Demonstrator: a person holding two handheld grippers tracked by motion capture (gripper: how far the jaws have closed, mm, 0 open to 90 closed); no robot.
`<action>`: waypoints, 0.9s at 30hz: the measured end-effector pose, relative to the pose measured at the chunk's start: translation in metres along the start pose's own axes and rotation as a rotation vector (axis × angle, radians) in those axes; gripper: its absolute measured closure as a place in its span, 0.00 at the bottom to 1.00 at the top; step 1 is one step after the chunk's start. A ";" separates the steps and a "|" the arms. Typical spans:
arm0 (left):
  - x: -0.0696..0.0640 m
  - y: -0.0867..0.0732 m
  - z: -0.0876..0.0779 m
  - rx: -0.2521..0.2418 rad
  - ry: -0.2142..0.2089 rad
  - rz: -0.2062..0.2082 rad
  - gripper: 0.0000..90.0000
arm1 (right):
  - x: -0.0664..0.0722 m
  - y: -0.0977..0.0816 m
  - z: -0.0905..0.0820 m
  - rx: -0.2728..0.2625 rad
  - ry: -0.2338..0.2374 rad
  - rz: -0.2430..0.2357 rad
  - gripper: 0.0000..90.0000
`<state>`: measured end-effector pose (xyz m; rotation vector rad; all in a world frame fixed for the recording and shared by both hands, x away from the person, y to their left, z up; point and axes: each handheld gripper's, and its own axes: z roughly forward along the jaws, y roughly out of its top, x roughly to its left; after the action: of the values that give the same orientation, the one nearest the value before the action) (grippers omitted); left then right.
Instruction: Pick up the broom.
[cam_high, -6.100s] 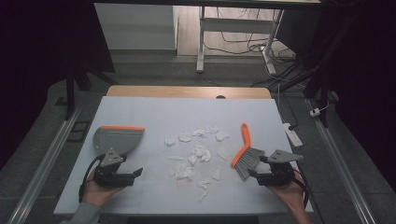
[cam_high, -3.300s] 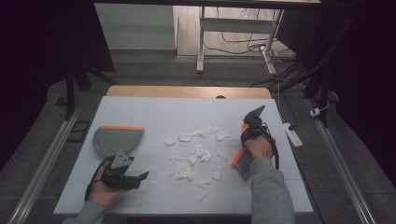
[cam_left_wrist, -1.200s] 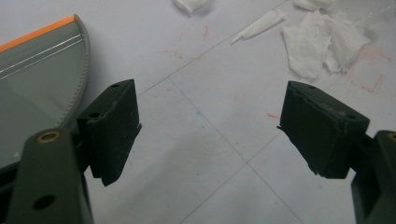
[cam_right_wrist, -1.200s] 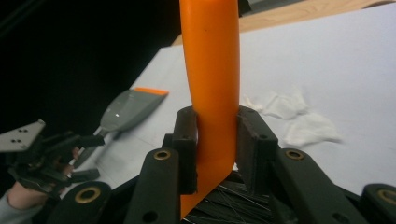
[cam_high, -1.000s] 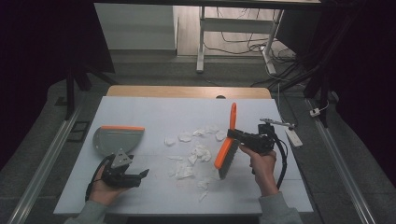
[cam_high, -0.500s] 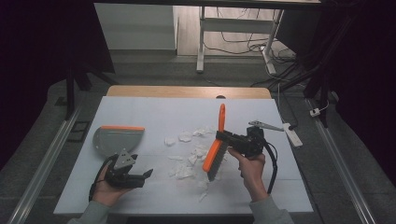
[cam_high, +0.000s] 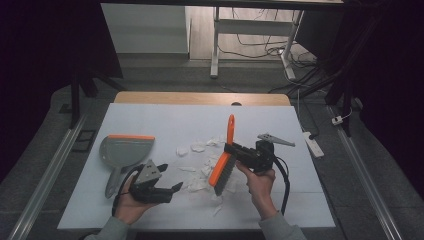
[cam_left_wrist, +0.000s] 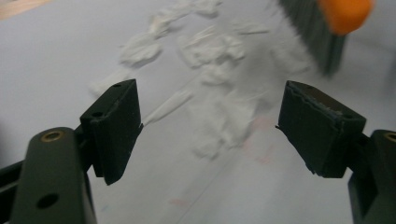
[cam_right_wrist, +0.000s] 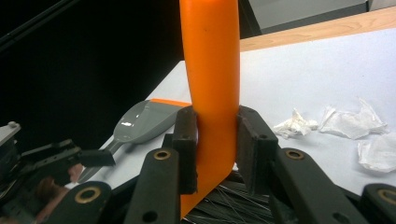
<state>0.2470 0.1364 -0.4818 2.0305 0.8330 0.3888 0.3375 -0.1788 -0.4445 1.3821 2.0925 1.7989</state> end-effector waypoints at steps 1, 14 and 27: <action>-0.003 0.003 0.004 0.002 -0.015 0.005 0.25 | 0.001 -0.002 0.001 -0.006 -0.007 -0.001 0.79; -0.043 0.022 0.054 0.001 -0.084 0.039 0.26 | 0.007 -0.013 0.009 -0.041 -0.013 0.019 0.79; -0.038 0.022 0.072 -0.083 -0.071 -0.023 0.82 | 0.020 -0.018 0.007 -0.094 0.024 0.049 0.79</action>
<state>0.2686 0.0576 -0.5024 1.9452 0.7831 0.3313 0.3192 -0.1590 -0.4514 1.4071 1.9736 1.9149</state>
